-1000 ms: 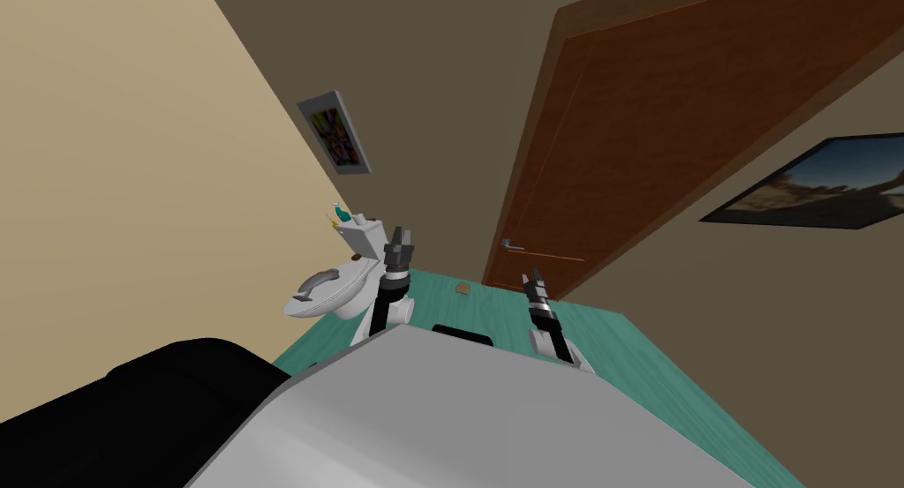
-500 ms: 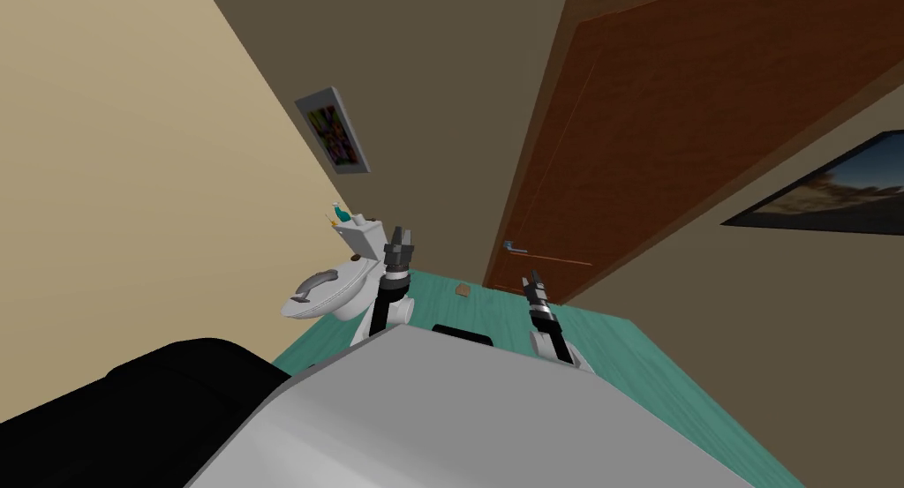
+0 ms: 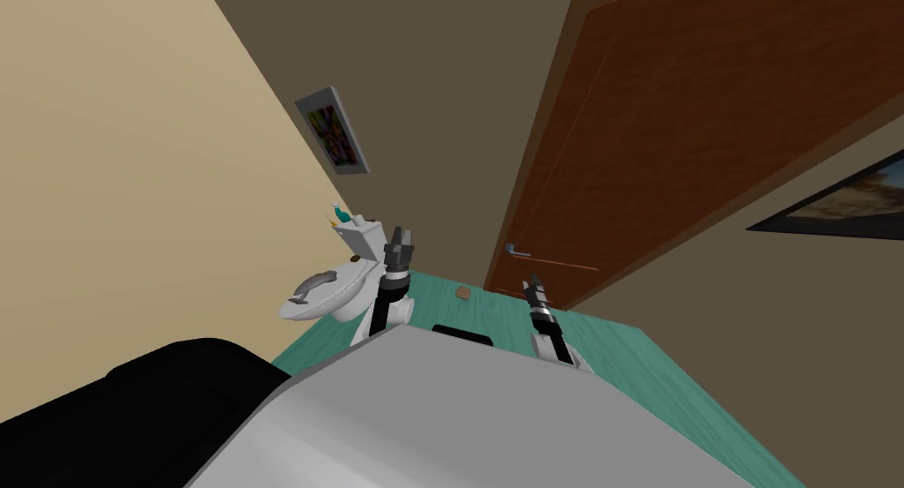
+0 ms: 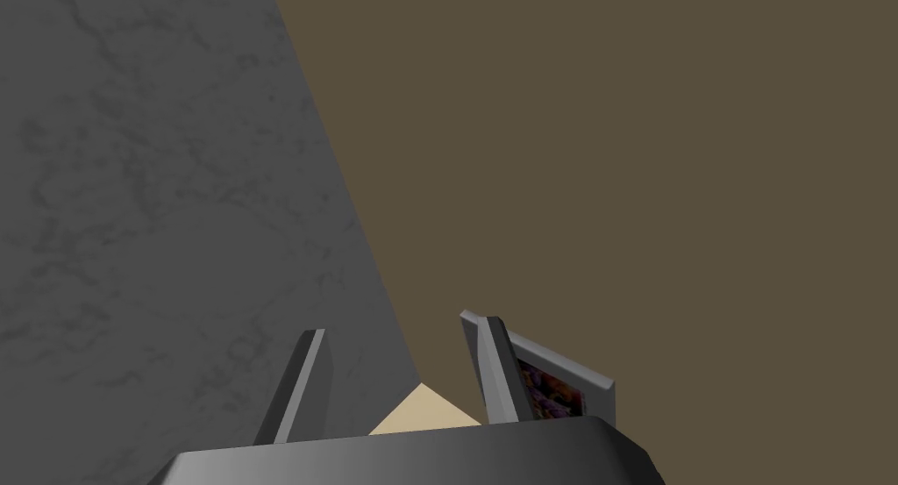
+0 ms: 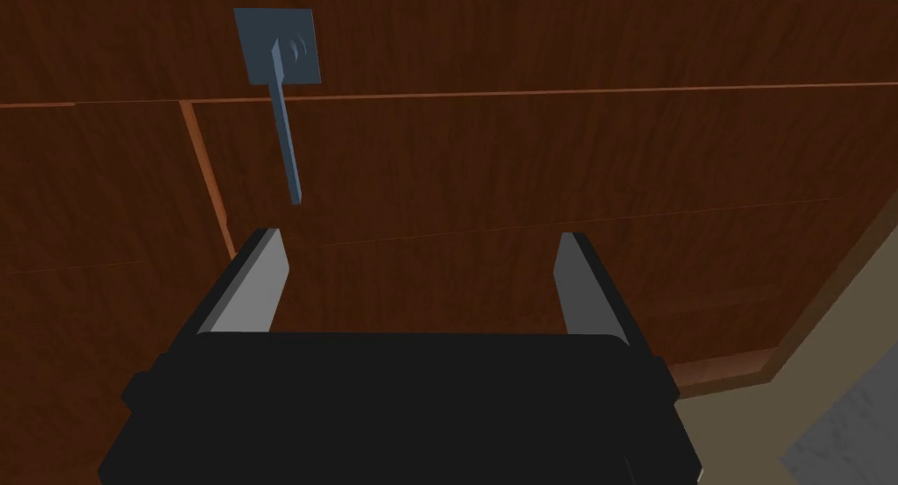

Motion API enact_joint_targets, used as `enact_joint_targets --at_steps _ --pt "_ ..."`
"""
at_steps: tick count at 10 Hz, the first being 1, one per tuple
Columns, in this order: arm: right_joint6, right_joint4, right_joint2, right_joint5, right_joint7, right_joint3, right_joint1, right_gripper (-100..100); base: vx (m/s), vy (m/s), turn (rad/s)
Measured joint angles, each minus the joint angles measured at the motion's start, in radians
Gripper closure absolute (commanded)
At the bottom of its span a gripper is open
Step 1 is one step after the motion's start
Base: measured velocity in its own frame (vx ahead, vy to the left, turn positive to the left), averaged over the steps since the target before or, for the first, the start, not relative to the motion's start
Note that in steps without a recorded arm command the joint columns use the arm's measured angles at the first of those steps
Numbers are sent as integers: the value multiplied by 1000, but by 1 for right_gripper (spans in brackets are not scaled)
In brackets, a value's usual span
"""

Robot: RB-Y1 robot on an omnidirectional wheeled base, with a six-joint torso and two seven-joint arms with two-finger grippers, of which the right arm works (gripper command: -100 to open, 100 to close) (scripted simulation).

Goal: Pull the door open

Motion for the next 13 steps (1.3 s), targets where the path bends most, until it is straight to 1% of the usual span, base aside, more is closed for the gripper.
enact_joint_targets --at_steps 2,3,4,6,8,10,11,12,13 --pt "-8 40 -8 -3 -6 -1 -13 -100 66 -15 31" --pt "-16 75 -14 -6 -12 -2 -26 -100 82 -18 44" --pt "-23 106 -17 -8 -15 -3 -35 -100 92 -20 39" --pt "-28 152 -22 -11 -20 -4 -50 -100 109 -16 33" --pt "-37 204 -32 -16 -29 -5 -65 -100 94 -44 33" --pt "-51 270 -37 -19 -34 -7 -93 -100 95 -33 36" --pt "-57 301 -41 -22 -37 -8 -103 -100 111 -20 35" --pt "-56 312 -42 -24 -39 -8 -103 -100 90 -10 22" --pt "-57 334 -45 -25 -41 -9 -112 -100 75 -15 19"
